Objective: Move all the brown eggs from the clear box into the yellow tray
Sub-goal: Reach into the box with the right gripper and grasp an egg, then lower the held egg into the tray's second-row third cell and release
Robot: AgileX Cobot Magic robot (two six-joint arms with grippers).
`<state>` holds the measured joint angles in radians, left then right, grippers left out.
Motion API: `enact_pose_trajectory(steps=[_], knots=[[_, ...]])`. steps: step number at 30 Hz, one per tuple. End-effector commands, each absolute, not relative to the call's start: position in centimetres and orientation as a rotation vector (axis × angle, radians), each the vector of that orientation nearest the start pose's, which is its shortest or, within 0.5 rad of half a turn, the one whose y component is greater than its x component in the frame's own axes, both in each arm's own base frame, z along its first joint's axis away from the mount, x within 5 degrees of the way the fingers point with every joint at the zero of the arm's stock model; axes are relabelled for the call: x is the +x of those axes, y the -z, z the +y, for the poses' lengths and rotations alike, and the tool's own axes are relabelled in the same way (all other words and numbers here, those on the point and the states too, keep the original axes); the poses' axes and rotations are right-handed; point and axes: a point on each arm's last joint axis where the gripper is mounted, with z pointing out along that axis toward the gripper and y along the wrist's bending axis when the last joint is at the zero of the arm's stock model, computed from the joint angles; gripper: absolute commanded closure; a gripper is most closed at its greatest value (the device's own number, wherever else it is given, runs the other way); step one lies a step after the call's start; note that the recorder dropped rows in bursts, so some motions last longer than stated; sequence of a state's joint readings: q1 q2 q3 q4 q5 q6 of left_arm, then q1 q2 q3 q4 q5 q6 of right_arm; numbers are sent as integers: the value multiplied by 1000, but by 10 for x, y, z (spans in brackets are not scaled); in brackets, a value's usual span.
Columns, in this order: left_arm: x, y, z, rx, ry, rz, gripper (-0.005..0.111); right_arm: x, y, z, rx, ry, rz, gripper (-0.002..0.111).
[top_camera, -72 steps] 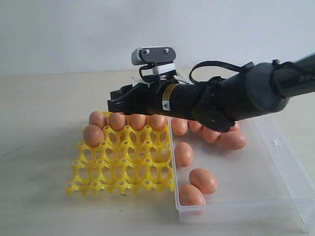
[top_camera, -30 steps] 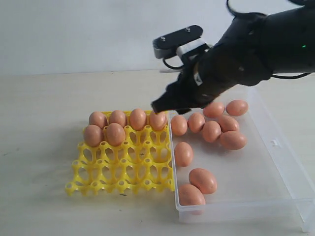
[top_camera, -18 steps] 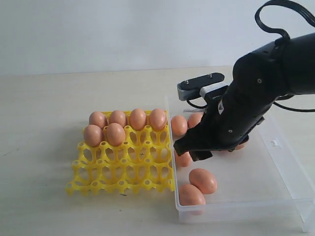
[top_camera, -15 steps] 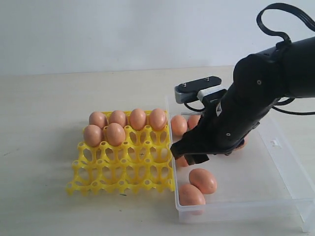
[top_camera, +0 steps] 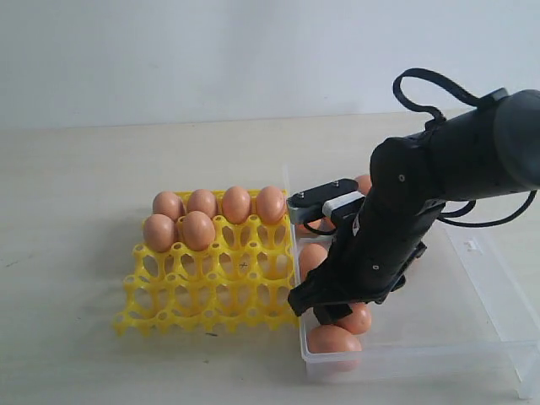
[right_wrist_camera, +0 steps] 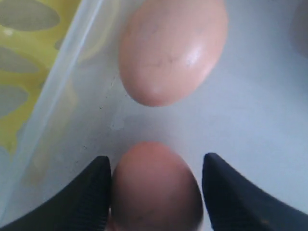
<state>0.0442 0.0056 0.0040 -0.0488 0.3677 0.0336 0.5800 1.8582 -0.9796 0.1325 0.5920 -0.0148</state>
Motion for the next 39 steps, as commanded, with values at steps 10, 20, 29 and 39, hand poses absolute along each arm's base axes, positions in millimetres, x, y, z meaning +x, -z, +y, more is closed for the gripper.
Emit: enact_pose_trajectory(steps=[10,20,29,39], knots=[[53,-181,0,-44,6,1836,107,277,-177,186,-731,-236,2609,108],[53,-181,0,-44,6,1836,107,304,-228,210,-547,-414,1992,108],[53,-181,0,-44,6,1836,107,313,-182,240,-578,-647,1897,108],[53,-181,0,-44,6,1836,107,315,-120,249,-641,-699,1975,108]])
